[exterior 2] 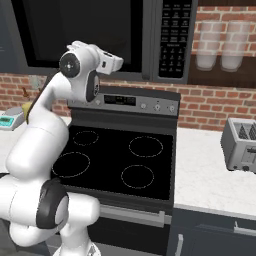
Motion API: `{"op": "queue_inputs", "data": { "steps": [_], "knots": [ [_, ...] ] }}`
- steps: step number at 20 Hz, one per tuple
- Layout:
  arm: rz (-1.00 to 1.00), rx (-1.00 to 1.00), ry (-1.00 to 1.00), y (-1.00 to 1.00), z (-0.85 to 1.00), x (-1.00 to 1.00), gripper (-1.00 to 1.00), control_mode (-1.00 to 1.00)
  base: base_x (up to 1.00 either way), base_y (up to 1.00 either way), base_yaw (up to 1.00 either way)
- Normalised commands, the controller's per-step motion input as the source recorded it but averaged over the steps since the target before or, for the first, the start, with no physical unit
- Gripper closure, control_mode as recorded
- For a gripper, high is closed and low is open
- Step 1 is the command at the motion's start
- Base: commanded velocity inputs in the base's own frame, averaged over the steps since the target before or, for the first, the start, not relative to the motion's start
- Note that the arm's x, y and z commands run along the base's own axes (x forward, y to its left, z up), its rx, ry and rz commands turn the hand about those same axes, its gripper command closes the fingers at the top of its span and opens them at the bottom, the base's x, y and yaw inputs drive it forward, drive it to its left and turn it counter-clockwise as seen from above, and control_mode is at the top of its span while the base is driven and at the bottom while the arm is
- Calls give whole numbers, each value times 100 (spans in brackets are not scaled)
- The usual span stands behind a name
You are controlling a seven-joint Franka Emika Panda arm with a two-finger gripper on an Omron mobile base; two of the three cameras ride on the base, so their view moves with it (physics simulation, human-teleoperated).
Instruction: Open the microwave, place the bowl with waffle inside the microwave, then close the microwave door and turn it on.
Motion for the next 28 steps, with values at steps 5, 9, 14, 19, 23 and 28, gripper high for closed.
{"op": "queue_inputs", "data": {
  "steps": [5,9,14,19,23,28],
  "knots": [
    [10,0,12,-12,0,33,100,-100,0,0,0],
    [9,0,0,-1,-8,6,100,-100,0,0,0],
    [5,0,-15,0,1,-44,100,-100,0,0,0],
    [0,0,-38,0,41,-97,100,-100,0,0,0],
    [0,0,-32,-18,75,-100,100,-100,0,0,0],
    [-1,4,1,-28,29,-96,100,-100,0,0,0]
  ]
}}
